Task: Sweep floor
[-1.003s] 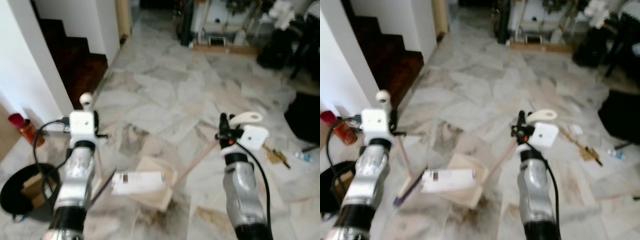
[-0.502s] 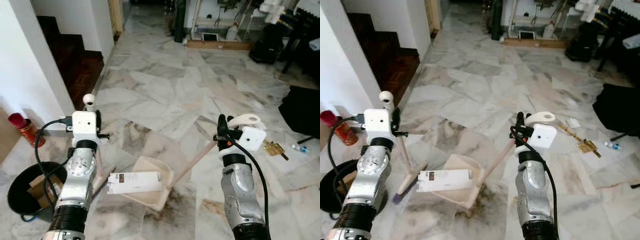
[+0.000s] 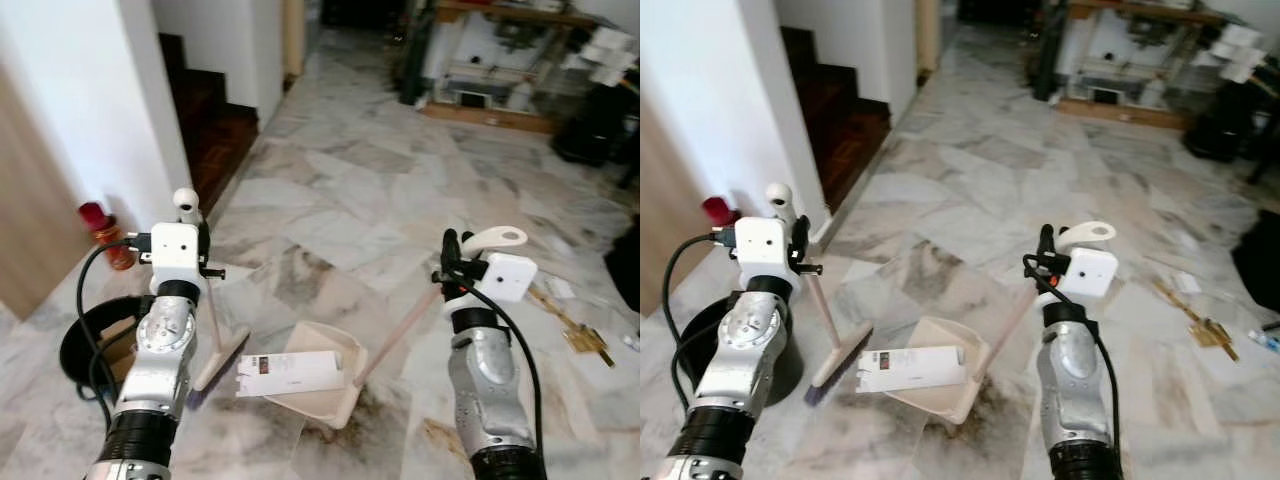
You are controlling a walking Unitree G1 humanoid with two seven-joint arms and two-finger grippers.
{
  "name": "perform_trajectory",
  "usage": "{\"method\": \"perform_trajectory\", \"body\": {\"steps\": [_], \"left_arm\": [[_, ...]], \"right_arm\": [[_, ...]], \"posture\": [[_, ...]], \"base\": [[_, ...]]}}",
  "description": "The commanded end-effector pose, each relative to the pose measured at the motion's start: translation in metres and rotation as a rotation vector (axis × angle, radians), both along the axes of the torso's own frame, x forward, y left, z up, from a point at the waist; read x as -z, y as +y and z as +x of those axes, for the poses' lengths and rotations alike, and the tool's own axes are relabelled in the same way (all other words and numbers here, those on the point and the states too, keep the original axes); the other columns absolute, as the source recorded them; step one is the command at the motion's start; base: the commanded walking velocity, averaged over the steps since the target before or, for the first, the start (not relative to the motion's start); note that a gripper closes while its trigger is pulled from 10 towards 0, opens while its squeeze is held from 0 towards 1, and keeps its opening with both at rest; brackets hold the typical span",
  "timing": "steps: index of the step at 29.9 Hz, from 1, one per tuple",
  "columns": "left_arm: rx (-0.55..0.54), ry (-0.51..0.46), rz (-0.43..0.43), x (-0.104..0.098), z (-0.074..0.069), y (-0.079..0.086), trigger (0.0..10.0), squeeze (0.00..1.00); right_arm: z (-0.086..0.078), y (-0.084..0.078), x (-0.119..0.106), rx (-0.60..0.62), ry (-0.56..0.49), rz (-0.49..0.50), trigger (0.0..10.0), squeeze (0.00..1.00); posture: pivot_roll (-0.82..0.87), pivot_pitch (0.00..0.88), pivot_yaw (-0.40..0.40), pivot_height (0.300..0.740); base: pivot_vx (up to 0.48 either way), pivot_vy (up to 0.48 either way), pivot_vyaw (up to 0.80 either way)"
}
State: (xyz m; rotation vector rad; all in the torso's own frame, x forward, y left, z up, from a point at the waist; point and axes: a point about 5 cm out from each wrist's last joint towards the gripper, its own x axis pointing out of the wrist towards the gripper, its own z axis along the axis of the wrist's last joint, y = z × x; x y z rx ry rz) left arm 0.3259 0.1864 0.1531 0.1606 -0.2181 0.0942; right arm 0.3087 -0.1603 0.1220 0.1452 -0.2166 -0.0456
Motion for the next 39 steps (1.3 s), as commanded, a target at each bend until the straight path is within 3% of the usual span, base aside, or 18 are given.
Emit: {"method": "perform_trajectory", "body": {"steps": [1,21,32,39], "left_arm": [[0.016,-0.074,0.015,-0.015,0.0,-0.004,10.0,0.0],[0.016,-0.075,0.014,-0.016,0.0,-0.005,10.0,0.0],[0.01,-0.074,0.017,-0.015,-0.001,-0.003,10.0,0.0],[-0.011,-0.083,0.019,-0.017,-0.002,0.001,10.0,0.0]], "right_arm": [[0.001,-0.003,-0.011,0.012,-0.052,0.014,10.0,0.0],[0.003,-0.003,-0.011,0.003,-0.051,0.016,10.0,0.0],[0.003,-0.002,-0.012,-0.006,-0.056,0.029,10.0,0.0],[0.006,0.0,-0.024,0.003,-0.102,0.043,10.0,0.0]], "posture": [[0.01,0.002,-0.016,0.74],[0.01,0.006,-0.018,0.74],[0.02,0.014,-0.023,0.74],[0.02,0.012,-0.025,0.74]], "base": [[0.0,0.0,0.8],[0.0,0.0,0.8],[0.0,0.0,0.0],[0.0,0.0,0.0]]}}
